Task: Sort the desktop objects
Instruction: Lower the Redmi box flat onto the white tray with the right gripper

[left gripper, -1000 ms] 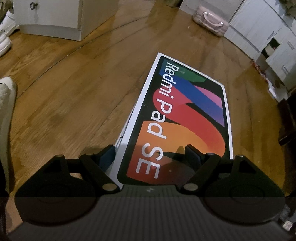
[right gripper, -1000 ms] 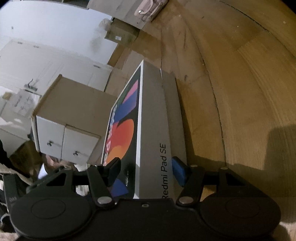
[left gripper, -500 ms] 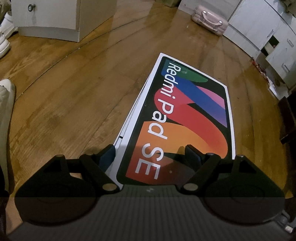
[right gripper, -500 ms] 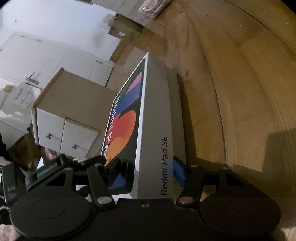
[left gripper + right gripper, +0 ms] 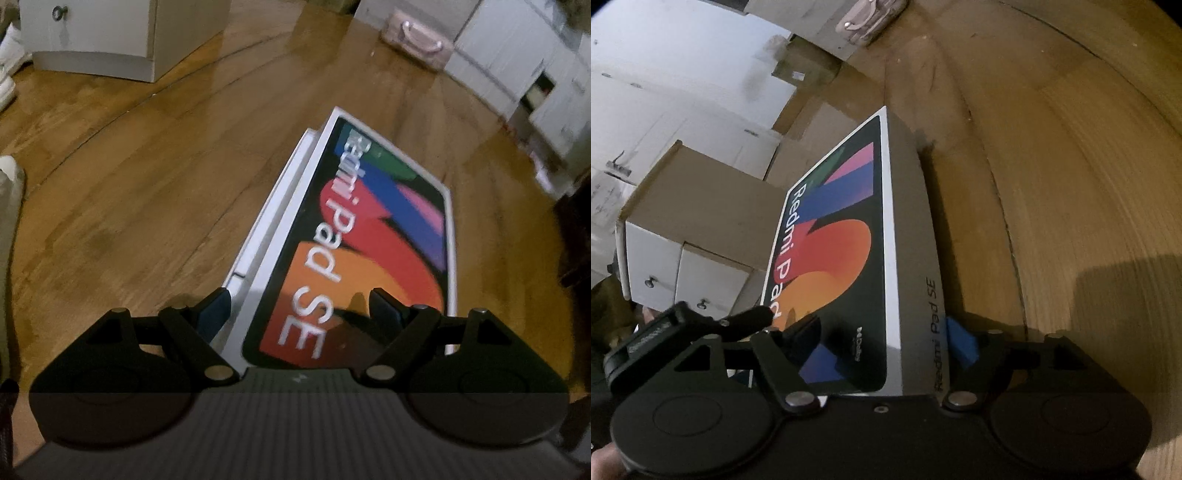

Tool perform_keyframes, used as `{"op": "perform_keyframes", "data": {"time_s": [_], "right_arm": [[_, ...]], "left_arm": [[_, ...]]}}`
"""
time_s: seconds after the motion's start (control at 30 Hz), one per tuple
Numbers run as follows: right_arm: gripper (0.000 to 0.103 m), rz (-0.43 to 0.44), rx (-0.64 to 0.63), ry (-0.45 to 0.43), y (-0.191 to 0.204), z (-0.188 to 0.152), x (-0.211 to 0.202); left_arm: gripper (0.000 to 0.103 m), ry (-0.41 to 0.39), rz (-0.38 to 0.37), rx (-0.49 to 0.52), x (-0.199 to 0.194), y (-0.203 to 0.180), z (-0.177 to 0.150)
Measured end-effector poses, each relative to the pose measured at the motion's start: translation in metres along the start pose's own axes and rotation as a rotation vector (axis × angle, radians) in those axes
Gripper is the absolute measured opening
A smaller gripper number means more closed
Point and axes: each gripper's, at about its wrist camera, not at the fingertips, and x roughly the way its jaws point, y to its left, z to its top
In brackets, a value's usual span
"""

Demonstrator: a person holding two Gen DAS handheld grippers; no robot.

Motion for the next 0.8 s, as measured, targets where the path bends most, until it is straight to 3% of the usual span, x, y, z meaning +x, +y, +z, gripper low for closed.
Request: {"op": "perform_keyframes", "data": {"time_s": [0.4,0.57,0.8], "right_arm": [[0.078,0.118,0.104,-0.031,-0.015,-0.003,-0.007],[0.064,0.127,0.088,-0.035,-0.015,-0.003,-0.012],[0.061,0.134,0.066,-0.043,-0.016,-0.003,-0.018]], "left_arm": [[0.082,-0.007,-0.011,-0.041,0.0,0.01,0.001],[0.082,-0.001,-0.014,-0.047,-0.005,0.012,0.004],[0.082,0.002,-0.002,-0.074,-0.003,0.015,0.002]]}}
